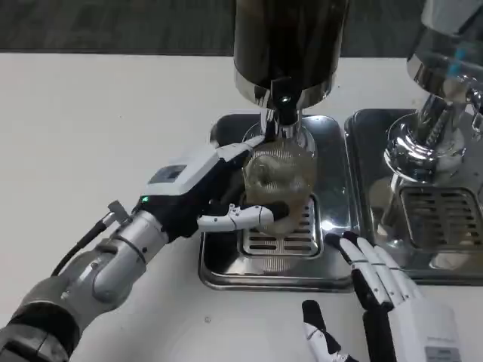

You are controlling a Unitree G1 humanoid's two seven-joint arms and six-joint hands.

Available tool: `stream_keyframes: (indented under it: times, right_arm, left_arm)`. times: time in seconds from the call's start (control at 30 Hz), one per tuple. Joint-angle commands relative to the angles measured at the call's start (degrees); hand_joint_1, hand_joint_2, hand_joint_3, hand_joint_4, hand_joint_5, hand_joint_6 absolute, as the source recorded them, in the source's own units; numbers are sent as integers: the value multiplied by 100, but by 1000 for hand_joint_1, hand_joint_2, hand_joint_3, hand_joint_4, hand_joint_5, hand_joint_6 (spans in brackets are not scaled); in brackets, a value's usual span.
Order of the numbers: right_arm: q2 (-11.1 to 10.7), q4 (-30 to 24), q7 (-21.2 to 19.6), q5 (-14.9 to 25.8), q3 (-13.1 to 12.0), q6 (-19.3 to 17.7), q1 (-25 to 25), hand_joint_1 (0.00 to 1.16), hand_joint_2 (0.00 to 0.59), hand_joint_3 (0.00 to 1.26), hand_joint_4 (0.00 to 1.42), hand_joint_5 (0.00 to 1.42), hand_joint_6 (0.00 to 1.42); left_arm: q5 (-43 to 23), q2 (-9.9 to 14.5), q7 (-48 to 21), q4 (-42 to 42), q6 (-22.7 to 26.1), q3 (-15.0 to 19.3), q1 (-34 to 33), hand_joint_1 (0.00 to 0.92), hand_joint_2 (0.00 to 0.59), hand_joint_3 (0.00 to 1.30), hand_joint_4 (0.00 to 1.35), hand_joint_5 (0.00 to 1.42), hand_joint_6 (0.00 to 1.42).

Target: Grasp the cup under the faucet to collect the drink, then remove the cup.

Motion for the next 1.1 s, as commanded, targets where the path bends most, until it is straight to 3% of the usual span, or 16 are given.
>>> stream_keyframes:
  times: [0.03, 0.47, 0.63, 0.77, 0.97, 1.03, 1.1]
  right_arm:
    - [-32, 12, 8, 42, -5, -20, 44, 469, 419, 218, 162, 172, 307]
    - [-130, 15, 150, 200, -62, -97, -64, 462, 427, 219, 164, 182, 307]
    - [-162, 25, 194, 260, -98, -136, -122, 459, 428, 219, 164, 184, 307]
    - [-172, 33, 198, 284, -107, -147, -141, 458, 428, 223, 164, 184, 307]
    - [-160, 83, 187, 322, -105, -171, -185, 457, 428, 227, 164, 184, 307]
    - [-161, 99, 190, 336, -107, -180, -206, 456, 428, 227, 164, 184, 307]
    - [-158, 119, 191, 348, -111, -187, -230, 456, 428, 227, 164, 184, 307]
  left_arm:
    - [-160, 142, -99, -248, -156, 112, 148, 99, 82, 105, 74, 112, 8]
    - [-916, 818, -421, -1396, -543, 840, 1024, 96, 79, 124, 99, 124, 1]
    - [-1488, 1091, -736, -2183, -803, 1281, 1566, 72, 77, 155, 146, 171, 73]
    - [-2060, 1167, -1141, -2614, -987, 1589, 1810, 25, 92, 206, 206, 236, 159]
    - [-3806, 1154, -2473, -3020, -1297, 1906, 1735, 0, 100, 275, 282, 315, 260]
    - [-4425, 1104, -3053, -3163, -1179, 1960, 1628, 0, 98, 294, 312, 349, 277]
    - [-5243, 1007, -3902, -3328, -757, 1999, 1428, 0, 99, 323, 359, 380, 302]
